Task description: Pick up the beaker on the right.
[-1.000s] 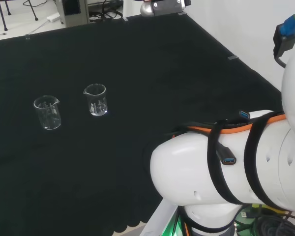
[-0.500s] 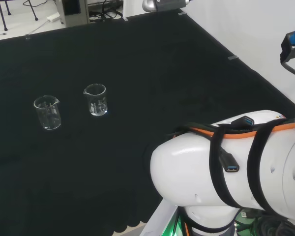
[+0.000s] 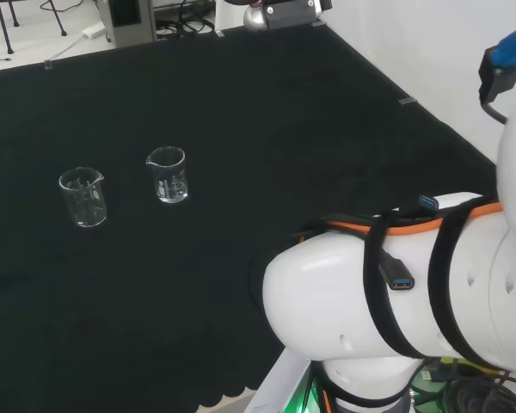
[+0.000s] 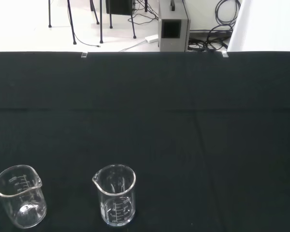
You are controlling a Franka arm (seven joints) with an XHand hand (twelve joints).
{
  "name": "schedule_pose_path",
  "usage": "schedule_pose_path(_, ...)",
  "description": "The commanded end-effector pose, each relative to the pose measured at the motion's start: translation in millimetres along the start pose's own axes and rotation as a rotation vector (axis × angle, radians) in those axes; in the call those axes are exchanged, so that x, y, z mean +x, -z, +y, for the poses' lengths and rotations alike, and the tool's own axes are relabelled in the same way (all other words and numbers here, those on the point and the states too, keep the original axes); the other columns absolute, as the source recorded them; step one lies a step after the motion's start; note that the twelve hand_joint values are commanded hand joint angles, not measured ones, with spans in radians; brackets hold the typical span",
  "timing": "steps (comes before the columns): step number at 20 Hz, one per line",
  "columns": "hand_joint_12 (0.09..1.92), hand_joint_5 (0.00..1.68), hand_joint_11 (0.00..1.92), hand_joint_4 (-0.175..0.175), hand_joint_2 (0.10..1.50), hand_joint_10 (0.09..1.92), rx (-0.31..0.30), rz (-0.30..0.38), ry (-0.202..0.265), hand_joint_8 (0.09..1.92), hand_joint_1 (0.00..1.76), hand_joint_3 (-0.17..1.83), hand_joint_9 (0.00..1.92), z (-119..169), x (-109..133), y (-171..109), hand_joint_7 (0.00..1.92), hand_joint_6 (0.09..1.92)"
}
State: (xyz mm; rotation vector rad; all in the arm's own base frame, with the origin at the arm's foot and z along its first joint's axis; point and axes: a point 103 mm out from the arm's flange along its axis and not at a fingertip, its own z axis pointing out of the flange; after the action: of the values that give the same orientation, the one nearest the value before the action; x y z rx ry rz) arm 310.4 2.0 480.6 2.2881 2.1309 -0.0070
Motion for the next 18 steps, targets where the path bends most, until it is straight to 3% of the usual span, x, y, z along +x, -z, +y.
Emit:
schedule_pose_path(1,1.00,0.24,0.00,-0.043,1.15,0.70,0.008,0.024,-0.019,0.56,0.45,0.22,0.20,17.3,-12.1,-21.2,0.19,0.09)
schedule_pose_path(9,1.12,0.26,0.00,-0.035,0.92,0.72,0.050,0.088,-0.031,0.62,0.60,0.50,0.25,53.9,-27.9,-75.2,0.18,0.09)
schedule_pose_path(18,1.13,0.24,0.00,-0.013,0.78,0.71,0.104,0.153,0.025,0.62,0.67,0.60,0.25,133.3,-25.3,-136.8,0.16,0.09)
